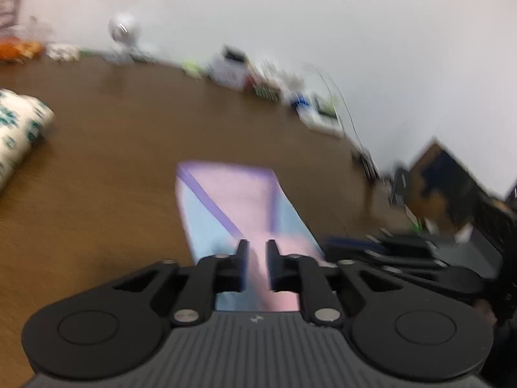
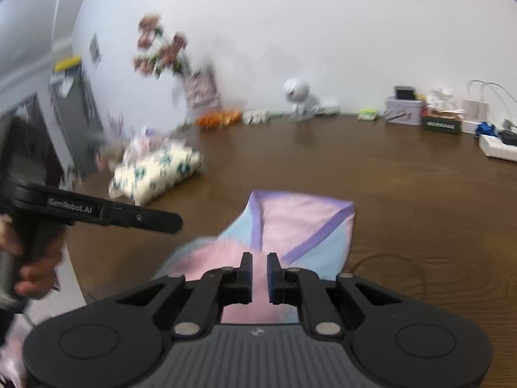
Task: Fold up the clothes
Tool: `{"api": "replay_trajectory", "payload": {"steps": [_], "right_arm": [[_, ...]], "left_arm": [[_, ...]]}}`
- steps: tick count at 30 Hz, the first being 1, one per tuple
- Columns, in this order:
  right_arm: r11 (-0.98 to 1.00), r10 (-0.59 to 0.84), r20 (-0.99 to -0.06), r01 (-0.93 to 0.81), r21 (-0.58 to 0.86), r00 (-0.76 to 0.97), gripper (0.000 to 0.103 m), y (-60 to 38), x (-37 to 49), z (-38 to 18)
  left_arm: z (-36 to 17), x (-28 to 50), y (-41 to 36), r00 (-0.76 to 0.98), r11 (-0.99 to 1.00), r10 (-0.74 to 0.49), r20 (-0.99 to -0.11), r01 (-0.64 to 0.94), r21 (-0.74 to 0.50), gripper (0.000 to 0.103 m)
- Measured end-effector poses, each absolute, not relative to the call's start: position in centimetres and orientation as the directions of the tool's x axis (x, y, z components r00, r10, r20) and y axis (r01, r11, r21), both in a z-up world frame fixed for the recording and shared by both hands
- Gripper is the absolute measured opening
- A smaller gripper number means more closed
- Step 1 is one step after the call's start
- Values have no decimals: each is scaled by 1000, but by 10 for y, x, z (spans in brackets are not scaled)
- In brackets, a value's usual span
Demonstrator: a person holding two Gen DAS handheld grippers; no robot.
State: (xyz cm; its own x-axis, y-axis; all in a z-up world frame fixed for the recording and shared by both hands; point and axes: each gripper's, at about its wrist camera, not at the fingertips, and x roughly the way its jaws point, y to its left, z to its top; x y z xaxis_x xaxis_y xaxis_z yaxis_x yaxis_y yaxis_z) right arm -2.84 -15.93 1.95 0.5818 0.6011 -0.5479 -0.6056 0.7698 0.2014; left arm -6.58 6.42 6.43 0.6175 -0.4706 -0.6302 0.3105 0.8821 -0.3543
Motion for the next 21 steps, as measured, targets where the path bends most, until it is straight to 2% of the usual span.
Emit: {"api": "replay_trajectory", "payload": {"steps": [3, 5, 8, 9, 11, 12, 13, 15, 16, 19, 20, 21], "right_arm": [[796, 546, -590, -588, 144, 594, 10, -147, -30, 9], [800, 550, -585, -578, 163, 596, 10, -151, -32, 9], [804, 516, -634, -581, 126, 576, 10, -148, -31, 0], [804, 501, -651, -585, 106, 571, 11, -146, -29, -3], [792, 522, -639, -599, 117, 565, 12, -149, -23, 6], [787, 543, -619, -601, 139, 568, 19, -154, -17, 15], [795, 546, -597, -588, 148, 587, 28, -158, -8, 23], [832, 506, -578, -540, 129, 640, 55, -163, 21, 37], [842, 483, -596, -526, 116, 641, 56, -163, 41, 37], [873, 390, -694, -483, 69, 605, 44, -154, 98, 23], [878, 376, -715, -472, 73, 590, 34, -152, 110, 19], [879, 374, -728, -471, 81, 574, 29, -150, 117, 15]], "left_arm": [[47, -67, 46, 587, 908, -415, -695, 310, -280, 10], [43, -67, 50, 586, 910, -414, -697, 298, -289, 9], [47, -63, 59, 580, 899, -438, -687, 292, -326, 9], [48, -62, 61, 577, 895, -446, -684, 290, -339, 14], [60, -48, 69, 643, 915, -404, -651, 269, -301, 44], [68, -40, 73, 679, 926, -377, -630, 256, -279, 64], [72, -26, 76, 708, 941, -339, -619, 239, -241, 64], [73, 10, 80, 714, 960, -281, -641, 195, -203, 62], [71, 27, 80, 707, 962, -273, -652, 188, -200, 61], [59, 54, 77, 701, 973, -228, -676, 149, -174, 59], [55, 63, 76, 699, 977, -211, -684, 135, -164, 58], [51, 71, 75, 697, 981, -194, -691, 121, -154, 51]]}}
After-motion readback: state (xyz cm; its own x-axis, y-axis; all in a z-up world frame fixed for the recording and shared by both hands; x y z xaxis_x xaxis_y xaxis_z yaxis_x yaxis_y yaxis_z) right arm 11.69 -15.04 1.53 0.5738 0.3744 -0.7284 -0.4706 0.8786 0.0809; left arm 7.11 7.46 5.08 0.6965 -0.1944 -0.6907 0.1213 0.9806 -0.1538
